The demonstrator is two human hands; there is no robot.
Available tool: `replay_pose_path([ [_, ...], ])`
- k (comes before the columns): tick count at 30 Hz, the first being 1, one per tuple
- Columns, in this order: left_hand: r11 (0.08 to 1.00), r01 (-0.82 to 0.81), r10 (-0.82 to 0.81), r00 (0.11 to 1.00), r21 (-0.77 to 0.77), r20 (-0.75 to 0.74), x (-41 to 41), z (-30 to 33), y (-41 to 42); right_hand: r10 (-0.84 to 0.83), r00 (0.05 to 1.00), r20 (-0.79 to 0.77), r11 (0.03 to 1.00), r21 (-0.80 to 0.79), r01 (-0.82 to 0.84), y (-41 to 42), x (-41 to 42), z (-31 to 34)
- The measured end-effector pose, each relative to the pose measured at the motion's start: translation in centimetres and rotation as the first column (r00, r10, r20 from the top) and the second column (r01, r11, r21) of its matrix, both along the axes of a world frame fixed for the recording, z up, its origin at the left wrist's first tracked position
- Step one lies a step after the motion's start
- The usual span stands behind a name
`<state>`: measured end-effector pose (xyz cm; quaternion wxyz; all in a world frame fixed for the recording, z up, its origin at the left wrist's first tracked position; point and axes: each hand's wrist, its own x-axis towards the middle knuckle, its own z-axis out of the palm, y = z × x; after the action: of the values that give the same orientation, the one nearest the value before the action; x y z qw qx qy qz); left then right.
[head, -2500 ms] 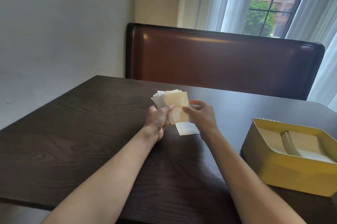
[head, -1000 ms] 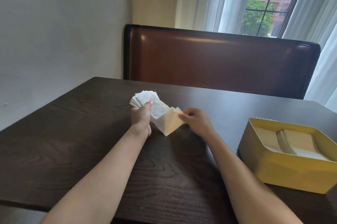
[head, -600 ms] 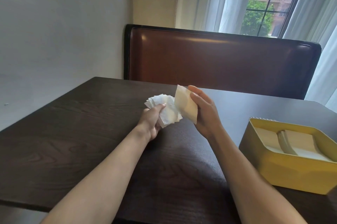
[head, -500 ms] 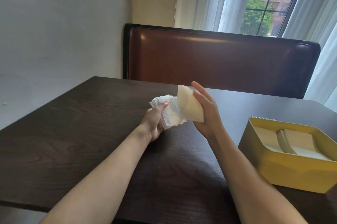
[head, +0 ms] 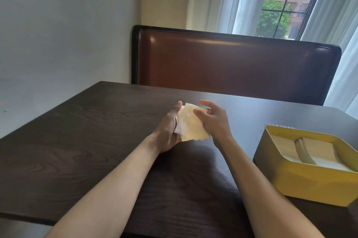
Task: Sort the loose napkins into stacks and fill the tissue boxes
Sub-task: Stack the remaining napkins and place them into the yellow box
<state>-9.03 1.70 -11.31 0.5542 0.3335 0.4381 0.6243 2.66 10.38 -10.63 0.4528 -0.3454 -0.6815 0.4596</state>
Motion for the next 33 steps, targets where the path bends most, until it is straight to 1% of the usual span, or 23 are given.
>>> replay_pose_path([
  [2,1.000,-0.016,0.017,0.996,0.010,-0.090,0.0,-0.3,0.1,0.000,1.000,-0.012,1.000,0.010,0.000,0.3,0.0,-0.1],
  [3,0.998,-0.066,0.068,0.990,0.023,-0.122,-0.1,-0.5,0.3,0.000,0.999,-0.037,1.000,-0.001,0.000,0.4,0.1,0.0],
  [4,0.990,-0.139,0.142,0.983,0.034,-0.113,-0.2,-0.6,0.5,-0.001,0.998,-0.065,1.000,-0.011,0.000,0.4,0.0,0.0],
  [6,0.954,-0.292,0.293,0.956,0.076,-0.010,-0.1,-0.5,0.8,0.010,0.997,-0.076,0.999,-0.030,-0.012,0.3,-0.1,0.0],
  [8,0.910,-0.392,0.385,0.920,0.130,0.077,-0.3,-0.4,1.1,0.084,0.996,-0.030,0.994,-0.063,-0.086,0.1,-0.3,-0.1],
  [10,0.899,-0.407,0.395,0.913,0.161,0.100,-0.2,-0.5,1.2,0.186,0.983,-0.006,0.977,-0.105,-0.185,-0.3,-0.4,-0.3],
  [12,0.910,-0.378,0.366,0.926,0.172,0.095,0.1,-0.8,1.3,0.238,0.971,-0.010,0.964,-0.121,-0.238,-0.4,-0.4,-0.5],
  [15,0.907,-0.362,0.358,0.932,0.213,0.060,-0.2,-0.8,1.2,0.239,0.970,-0.034,0.963,-0.120,-0.241,-0.2,0.1,-0.4],
  [17,0.898,-0.366,0.367,0.929,0.246,0.040,-1.2,-0.8,1.0,0.199,0.980,0.011,0.978,-0.064,-0.198,0.1,0.5,-0.1],
  [19,0.896,-0.359,0.385,0.921,0.262,-0.056,-2.1,-0.9,0.8,0.176,0.984,0.042,0.984,-0.017,-0.175,0.2,0.6,0.1],
  [21,0.893,-0.360,0.421,0.882,0.271,-0.214,-2.4,-1.0,0.6,0.135,0.991,0.006,0.991,-0.010,-0.135,0.4,0.6,-0.1],
  [23,0.894,-0.353,0.431,0.842,0.275,-0.323,-2.6,-1.2,0.7,0.083,0.995,-0.049,0.996,-0.030,-0.084,0.7,0.6,-0.5],
  [25,0.894,-0.355,0.441,0.805,0.275,-0.397,-2.5,-1.3,0.8,0.074,0.993,-0.089,0.995,-0.062,-0.079,0.9,0.5,-1.0],
  [27,0.888,-0.379,0.459,0.744,0.259,-0.486,-2.4,-1.5,1.0,0.079,0.992,-0.099,0.990,-0.111,-0.090,0.9,0.3,-1.6],
  [31,0.884,-0.421,0.458,0.685,0.206,-0.567,-2.3,-1.8,1.5,0.121,0.980,-0.161,0.960,-0.232,-0.157,0.7,-0.1,-2.0],
  [33,0.879,-0.431,0.461,0.653,0.206,-0.602,-2.1,-1.8,1.5,0.125,0.977,-0.174,0.951,-0.259,-0.168,0.6,-0.3,-2.0],
])
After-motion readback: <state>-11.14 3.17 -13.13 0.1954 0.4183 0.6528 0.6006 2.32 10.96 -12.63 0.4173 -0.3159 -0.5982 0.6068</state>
